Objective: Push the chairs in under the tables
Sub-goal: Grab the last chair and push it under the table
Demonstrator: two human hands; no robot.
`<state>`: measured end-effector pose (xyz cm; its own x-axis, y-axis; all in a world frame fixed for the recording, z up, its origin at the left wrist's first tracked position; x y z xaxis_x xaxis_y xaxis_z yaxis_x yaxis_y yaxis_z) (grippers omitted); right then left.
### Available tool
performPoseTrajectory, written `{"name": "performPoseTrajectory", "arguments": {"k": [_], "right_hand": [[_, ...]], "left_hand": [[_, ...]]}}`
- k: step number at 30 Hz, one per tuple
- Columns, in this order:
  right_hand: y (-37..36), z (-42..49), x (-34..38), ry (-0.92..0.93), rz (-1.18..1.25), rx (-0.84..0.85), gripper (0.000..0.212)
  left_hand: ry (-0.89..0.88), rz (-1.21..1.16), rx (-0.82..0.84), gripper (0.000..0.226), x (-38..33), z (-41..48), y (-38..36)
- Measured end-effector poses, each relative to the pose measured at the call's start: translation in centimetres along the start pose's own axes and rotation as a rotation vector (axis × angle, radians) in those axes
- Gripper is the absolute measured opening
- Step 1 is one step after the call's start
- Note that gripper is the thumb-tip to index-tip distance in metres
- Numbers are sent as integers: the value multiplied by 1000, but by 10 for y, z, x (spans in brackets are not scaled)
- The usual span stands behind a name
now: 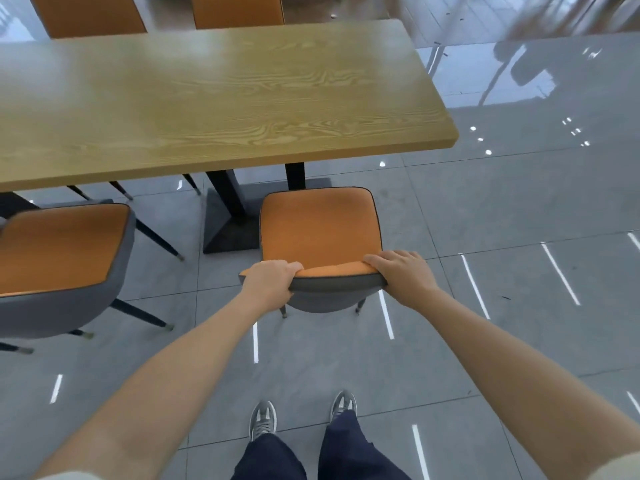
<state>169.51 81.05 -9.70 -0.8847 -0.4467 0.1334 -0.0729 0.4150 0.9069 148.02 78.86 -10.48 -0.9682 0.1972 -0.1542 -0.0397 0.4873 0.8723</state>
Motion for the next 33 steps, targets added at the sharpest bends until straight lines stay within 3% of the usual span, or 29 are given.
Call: {"name": "performPoseTrajectory", "arguments": {"k": [6, 19, 33], "right_hand": [[-17, -9, 46, 0, 5, 43, 47], [-22, 28, 169, 100, 6, 37, 50], [-5, 81, 199, 113, -34, 49, 51]], "left_hand": [[-50, 18, -1, 20, 31, -33, -12], [33, -23, -11, 27, 143, -104, -30], [84, -46, -85, 36, 195, -95, -8]]}}
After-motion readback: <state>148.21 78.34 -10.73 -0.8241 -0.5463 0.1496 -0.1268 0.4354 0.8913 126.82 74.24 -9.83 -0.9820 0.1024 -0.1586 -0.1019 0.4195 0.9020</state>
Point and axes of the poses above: each hand's wrist, its own z-axis towards the middle knuckle, its own y-axis out of the back of the hand, x = y × z, the point moved 5 cm from there along z, towards the middle knuckle, and after that the axes turned 9 degrees about x, right-handed, at the moved point
